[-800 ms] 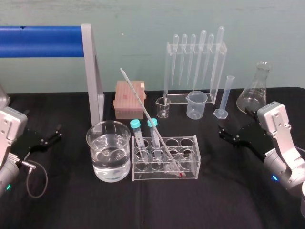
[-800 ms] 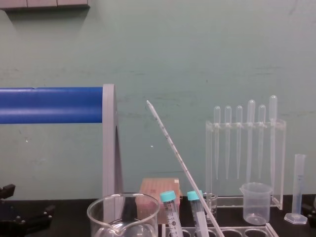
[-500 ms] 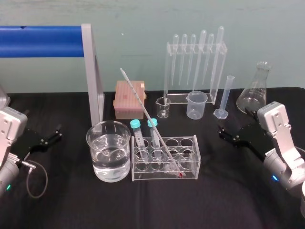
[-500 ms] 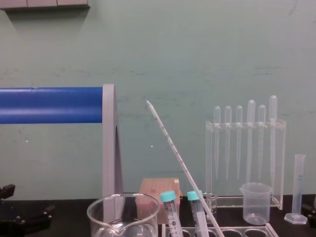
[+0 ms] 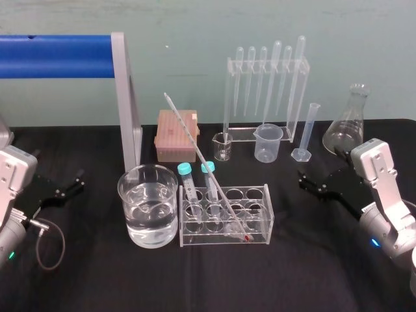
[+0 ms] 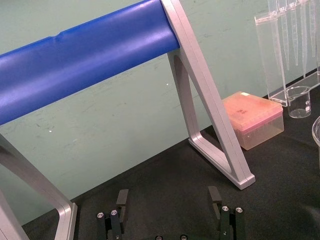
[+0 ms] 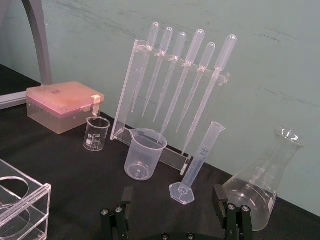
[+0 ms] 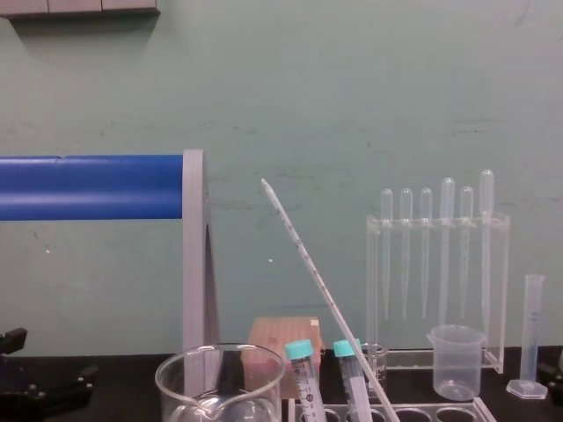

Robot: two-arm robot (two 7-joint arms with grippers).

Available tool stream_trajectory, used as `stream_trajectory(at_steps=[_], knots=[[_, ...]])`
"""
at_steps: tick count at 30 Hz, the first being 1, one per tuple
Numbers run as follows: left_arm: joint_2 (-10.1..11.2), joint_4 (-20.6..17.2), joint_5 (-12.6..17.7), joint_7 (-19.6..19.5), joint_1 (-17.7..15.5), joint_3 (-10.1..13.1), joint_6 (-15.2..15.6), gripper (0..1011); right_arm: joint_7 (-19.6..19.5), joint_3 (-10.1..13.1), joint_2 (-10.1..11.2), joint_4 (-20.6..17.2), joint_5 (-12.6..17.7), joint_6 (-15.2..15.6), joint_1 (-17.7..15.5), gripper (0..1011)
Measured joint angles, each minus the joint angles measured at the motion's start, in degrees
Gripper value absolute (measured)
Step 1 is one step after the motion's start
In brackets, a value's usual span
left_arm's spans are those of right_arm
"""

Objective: Hold the thermometer with one hand and immerse one end into the beaker, then reinsert it into the test tube rack.

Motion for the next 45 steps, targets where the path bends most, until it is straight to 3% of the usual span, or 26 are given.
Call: stream_trajectory(at_steps=[39,43,45], knots=[[0.0,0.0,0.0,0.0,0.0,0.0,0.0,1008,0.08,0.09,-0.04,0.01,0.03,0.0,-0.02,1002],[0.0,0.0,0.0,0.0,0.0,0.0,0.0,1008,2.26,2.12,-1.0,-0.01,3.72,0.39,-0.47,1002],[0.0,0.0,0.0,0.0,0.0,0.0,0.0,1008,4.56,3.85,-1.56,-0.95,7.46,1.09,-0.74,1003]])
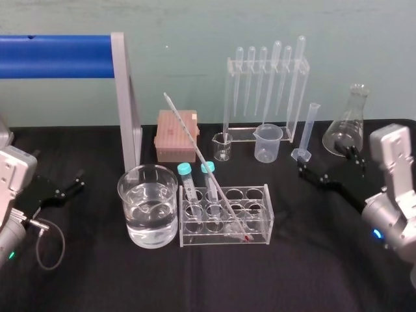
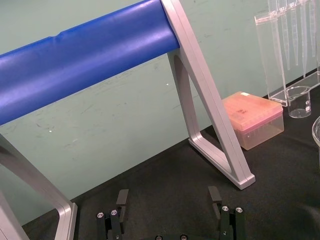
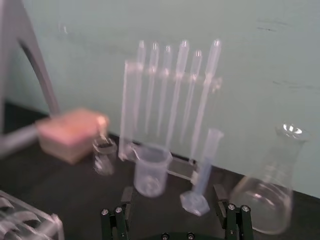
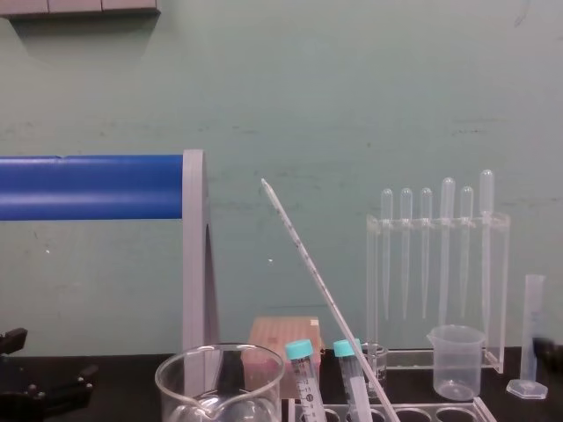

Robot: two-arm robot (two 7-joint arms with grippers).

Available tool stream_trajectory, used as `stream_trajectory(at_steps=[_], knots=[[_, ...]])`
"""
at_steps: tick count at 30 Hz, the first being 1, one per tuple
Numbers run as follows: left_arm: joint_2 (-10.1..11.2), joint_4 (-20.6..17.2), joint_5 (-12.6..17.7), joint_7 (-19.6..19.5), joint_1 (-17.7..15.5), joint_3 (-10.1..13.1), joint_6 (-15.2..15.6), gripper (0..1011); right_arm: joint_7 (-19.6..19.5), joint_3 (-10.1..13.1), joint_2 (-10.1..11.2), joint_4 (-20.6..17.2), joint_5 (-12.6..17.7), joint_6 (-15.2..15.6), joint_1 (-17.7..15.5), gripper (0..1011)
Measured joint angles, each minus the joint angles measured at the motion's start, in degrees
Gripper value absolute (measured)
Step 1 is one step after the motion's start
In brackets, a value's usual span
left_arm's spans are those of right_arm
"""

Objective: Hold the thermometer with one hand and immerse one end into the beaker, then reinsert it into the test tube rack.

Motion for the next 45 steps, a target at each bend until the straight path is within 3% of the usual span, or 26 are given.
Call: stream_trajectory(at_steps=[5,7,12,16,23,28,37,45], knots=[[0.0,0.0,0.0,0.0,0.0,0.0,0.0,1008,7.07,3.51,-0.86,-4.07,9.07,2.4,-0.3,1003],[0.0,0.0,0.0,0.0,0.0,0.0,0.0,1008,9.5,3.85,-0.85,-5.34,11.01,3.55,0.05,1002],[0.0,0.0,0.0,0.0,0.0,0.0,0.0,1008,17.85,2.52,-0.32,-7.57,14.16,8.28,2.77,1002],[0.0,0.0,0.0,0.0,0.0,0.0,0.0,1008,22.68,0.76,-0.7,-7.71,15.03,11.07,5.17,1003],[0.0,0.0,0.0,0.0,0.0,0.0,0.0,1008,30.51,-4.32,-1.47,-6.51,15.28,13.6,10.82,1003],[0.0,0.0,0.0,0.0,0.0,0.0,0.0,1008,33.17,-7.6,-2.07,-4.97,14.32,14.5,14.17,1003],[0.0,0.0,0.0,0.0,0.0,0.0,0.0,1008,32.73,-12.26,-4.26,-1.82,11.39,17.42,19.57,1003],[0.0,0.0,0.0,0.0,0.0,0.0,0.0,1008,30.41,-13.75,-6.55,0.83,9.24,18.52,21.99,1003]])
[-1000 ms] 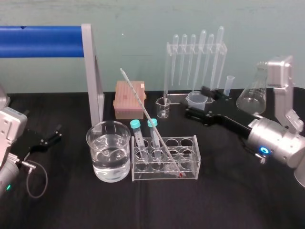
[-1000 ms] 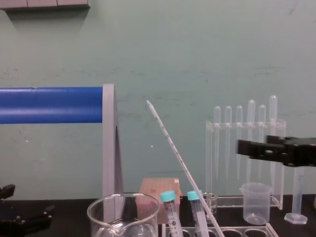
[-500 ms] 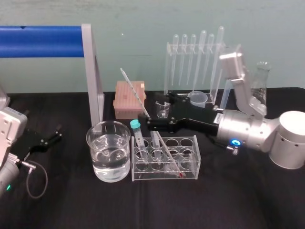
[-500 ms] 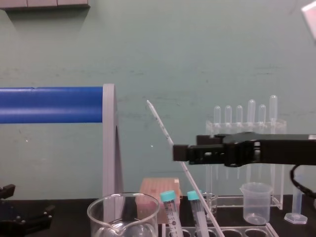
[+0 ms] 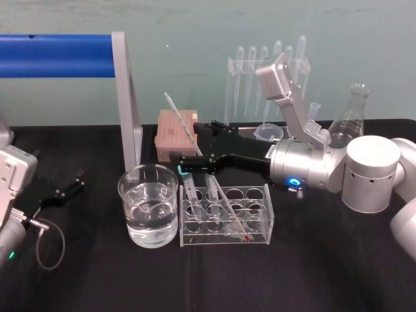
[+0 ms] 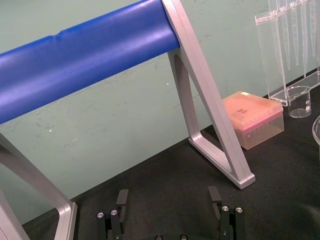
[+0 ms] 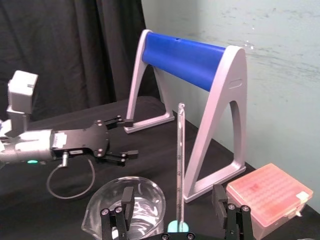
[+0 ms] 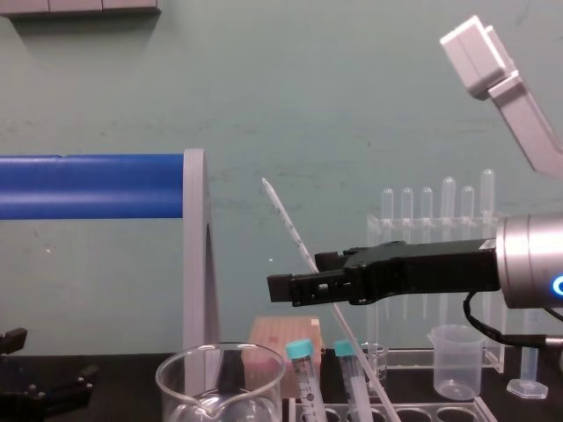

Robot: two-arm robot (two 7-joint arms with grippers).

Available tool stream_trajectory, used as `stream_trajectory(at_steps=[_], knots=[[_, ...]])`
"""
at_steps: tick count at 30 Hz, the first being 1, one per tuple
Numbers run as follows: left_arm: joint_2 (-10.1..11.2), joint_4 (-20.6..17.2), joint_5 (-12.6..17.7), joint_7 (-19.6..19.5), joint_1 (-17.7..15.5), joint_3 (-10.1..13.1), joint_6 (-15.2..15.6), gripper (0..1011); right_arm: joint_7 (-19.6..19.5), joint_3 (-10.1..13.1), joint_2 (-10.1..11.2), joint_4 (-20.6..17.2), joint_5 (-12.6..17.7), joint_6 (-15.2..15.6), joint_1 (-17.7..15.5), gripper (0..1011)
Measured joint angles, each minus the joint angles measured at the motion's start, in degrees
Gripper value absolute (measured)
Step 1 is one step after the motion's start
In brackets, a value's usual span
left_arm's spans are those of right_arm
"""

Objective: Hold the thermometer with one hand and immerse one end into the beaker, then reinsert it into the test tube rack.

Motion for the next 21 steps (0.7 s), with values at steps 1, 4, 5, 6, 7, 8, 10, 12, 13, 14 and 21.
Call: stream_trajectory(at_steps=[1,4,5,6,7,8,10,12,13,14,21], knots=[[0.0,0.0,0.0,0.0,0.0,0.0,0.0,1008,-0.15,-0.06,-0.18,0.24,-0.18,0.05,0.17,1003],[0.0,0.0,0.0,0.0,0.0,0.0,0.0,1008,-0.77,-0.21,-0.82,0.98,-0.85,0.18,0.68,1003],[0.0,0.0,0.0,0.0,0.0,0.0,0.0,1008,-0.85,-0.21,-0.93,1.1,-0.97,0.2,0.75,1002],[0.0,0.0,0.0,0.0,0.0,0.0,0.0,1008,-0.92,-0.22,-1.17,1.42,-1.18,0.25,0.93,1002],[0.0,0.0,0.0,0.0,0.0,0.0,0.0,1008,-0.93,-0.23,-1.27,1.57,-1.28,0.26,1.01,1003],[0.0,0.0,0.0,0.0,0.0,0.0,0.0,1008,-0.93,-0.24,-1.46,1.82,-1.49,0.27,1.14,1003],[0.0,0.0,0.0,0.0,0.0,0.0,0.0,1008,-0.89,-0.29,-1.63,2.05,-1.73,0.19,1.27,1002],[0.0,0.0,0.0,0.0,0.0,0.0,0.0,1008,-0.87,-0.31,-1.65,2.1,-1.78,0.17,1.29,1002],[0.0,0.0,0.0,0.0,0.0,0.0,0.0,1008,-0.87,-0.31,-1.65,2.1,-1.78,0.17,1.29,1003],[0.0,0.0,0.0,0.0,0.0,0.0,0.0,1008,-0.87,-0.31,-1.63,2.09,-1.78,0.16,1.29,1003],[0.0,0.0,0.0,0.0,0.0,0.0,0.0,1008,-0.88,-0.3,-1.6,2.0,-1.69,0.16,1.29,967]])
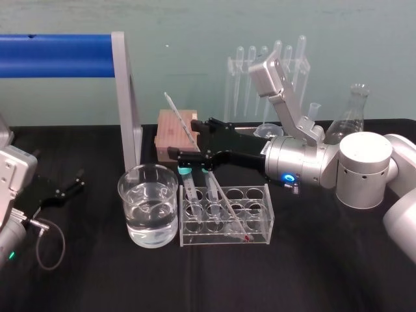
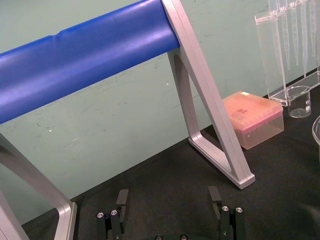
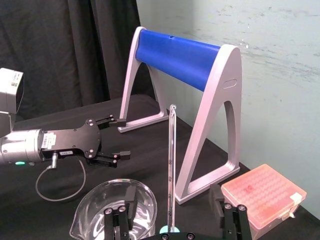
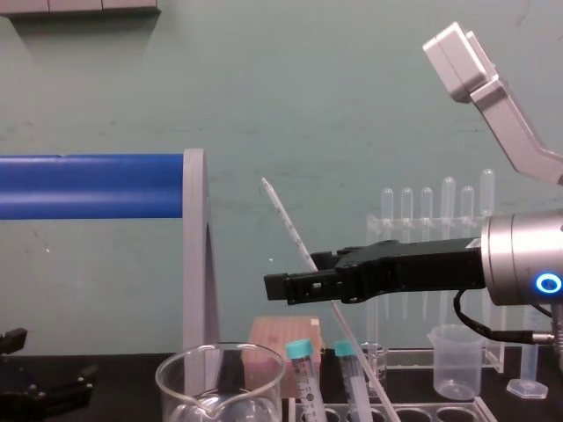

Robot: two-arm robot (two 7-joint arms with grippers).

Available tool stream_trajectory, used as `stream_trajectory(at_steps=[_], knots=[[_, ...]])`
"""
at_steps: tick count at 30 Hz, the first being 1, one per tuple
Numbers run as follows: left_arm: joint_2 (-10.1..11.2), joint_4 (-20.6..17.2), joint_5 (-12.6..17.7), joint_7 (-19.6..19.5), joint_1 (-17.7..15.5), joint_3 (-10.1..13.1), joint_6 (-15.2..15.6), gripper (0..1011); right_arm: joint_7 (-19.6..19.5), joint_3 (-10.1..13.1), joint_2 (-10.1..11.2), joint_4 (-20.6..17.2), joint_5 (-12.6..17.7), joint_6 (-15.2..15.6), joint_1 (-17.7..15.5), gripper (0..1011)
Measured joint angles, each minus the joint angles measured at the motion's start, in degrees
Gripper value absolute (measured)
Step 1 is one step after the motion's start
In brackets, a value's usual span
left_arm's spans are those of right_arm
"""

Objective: Hold the thermometer with one hand and immerse one end into the beaker, then reinsert it into the test tube rack.

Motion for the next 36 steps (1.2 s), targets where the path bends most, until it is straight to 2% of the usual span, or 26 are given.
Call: stream_trajectory(at_steps=[3,4,6,12,15,16,19,20,22,23,25,26,30,36], knots=[[0.0,0.0,0.0,0.0,0.0,0.0,0.0,1008,0.0,0.01,0.01,-0.03,0.03,0.0,-0.01,883],[0.0,0.0,0.0,0.0,0.0,0.0,0.0,1008,-0.01,0.01,0.01,-0.03,0.04,0.0,-0.01,883],[0.0,0.0,0.0,0.0,0.0,0.0,0.0,1008,-0.01,0.02,0.03,-0.05,0.05,0.01,-0.03,799],[0.0,0.0,0.0,0.0,0.0,0.0,0.0,1008,-0.03,0.02,0.05,-0.07,0.07,0.03,-0.05,650],[0.0,0.0,0.0,0.0,0.0,0.0,0.0,1008,-0.04,0.02,0.06,-0.1,0.08,0.03,-0.06,548],[0.0,0.0,0.0,0.0,0.0,0.0,0.0,1008,-0.04,0.02,0.08,-0.11,0.09,0.04,-0.07,486],[0.0,0.0,0.0,0.0,0.0,0.0,0.0,1008,-0.05,0.02,0.08,-0.13,0.1,0.04,-0.08,424],[0.0,0.0,0.0,0.0,0.0,0.0,0.0,1008,-0.05,0.02,0.08,-0.13,0.11,0.04,-0.08,362],[0.0,0.0,0.0,0.0,0.0,0.0,0.0,1008,-0.05,0.02,0.08,-0.13,0.11,0.04,-0.08,319],[0.0,0.0,0.0,0.0,0.0,0.0,0.0,1008,-0.05,0.02,0.08,-0.13,0.12,0.04,-0.09,260],[0.0,0.0,0.0,0.0,0.0,0.0,0.0,1008,-0.05,0.02,0.08,-0.13,0.13,0.04,-0.08,221],[0.0,0.0,0.0,0.0,0.0,0.0,0.0,1008,-0.05,0.02,0.08,-0.13,0.13,0.04,-0.08,161],[0.0,0.0,0.0,0.0,0.0,0.0,0.0,1008,-0.05,0.02,0.08,-0.13,0.15,0.04,-0.09,67],[0.0,0.0,0.0,0.0,0.0,0.0,0.0,1008,-0.05,0.29,0.02,-0.2,0.28,-0.18,-0.4,57]])
